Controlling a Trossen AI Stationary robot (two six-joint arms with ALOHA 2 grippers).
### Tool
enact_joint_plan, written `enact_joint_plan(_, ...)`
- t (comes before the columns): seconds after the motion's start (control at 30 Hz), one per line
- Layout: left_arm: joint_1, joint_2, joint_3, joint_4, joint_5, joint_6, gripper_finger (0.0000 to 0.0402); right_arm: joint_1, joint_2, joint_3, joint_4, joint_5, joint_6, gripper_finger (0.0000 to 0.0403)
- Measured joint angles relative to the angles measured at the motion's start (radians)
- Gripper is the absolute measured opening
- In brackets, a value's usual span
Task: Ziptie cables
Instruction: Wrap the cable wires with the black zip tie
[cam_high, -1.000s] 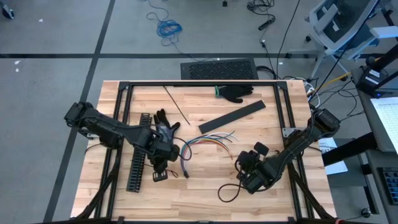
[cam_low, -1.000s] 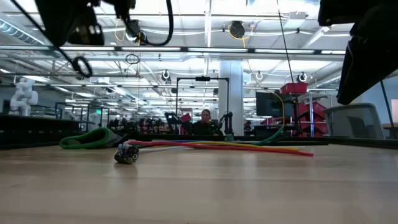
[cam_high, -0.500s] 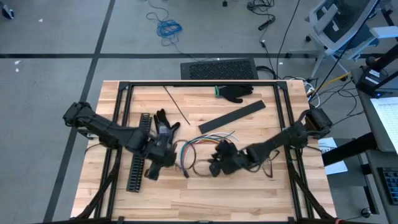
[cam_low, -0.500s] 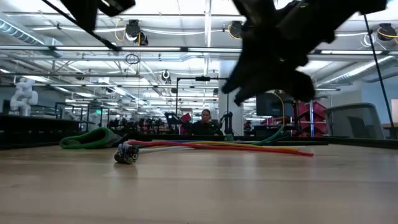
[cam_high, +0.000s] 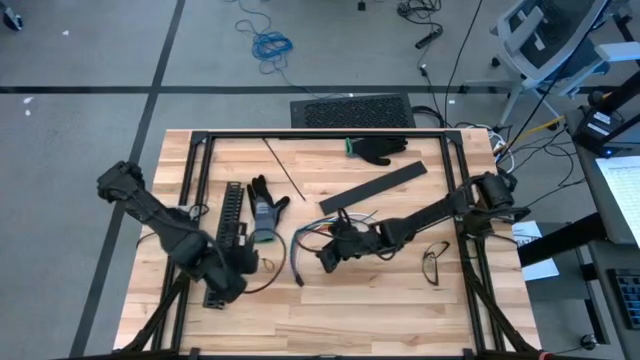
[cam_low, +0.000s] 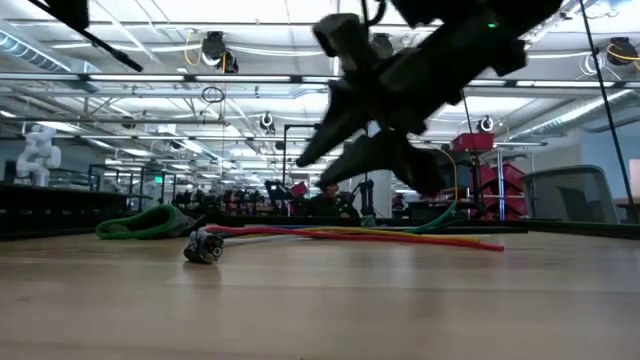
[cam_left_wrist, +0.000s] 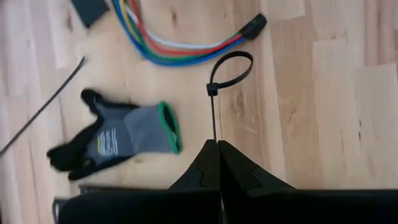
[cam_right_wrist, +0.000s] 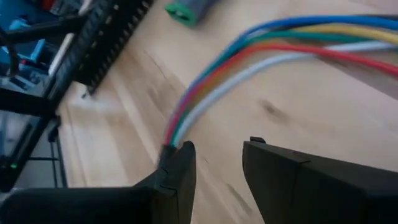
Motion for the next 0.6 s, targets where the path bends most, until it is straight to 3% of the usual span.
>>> enact_joint_plan(0.17,-0.087,-0.042,0.0,-0.06,-0.102,-0.065,0.0,0.006,0.085,0.162,-0.061,-0.004,-0.018,0.0121)
enact_joint_plan(0.37,-0.145,-0.112,0.0,-0.156,-0.116,-0.067,0.0,0.006,0.324,0.494,-0.29,-0.004,-0.019,0.0121)
enact_joint_plan(0.6,-0.249,-0.217,-0.001,-0.162,-0.118,-0.096,0.0,0.015,0.536,0.943,-0.747,0.036,-0.036,0.0121)
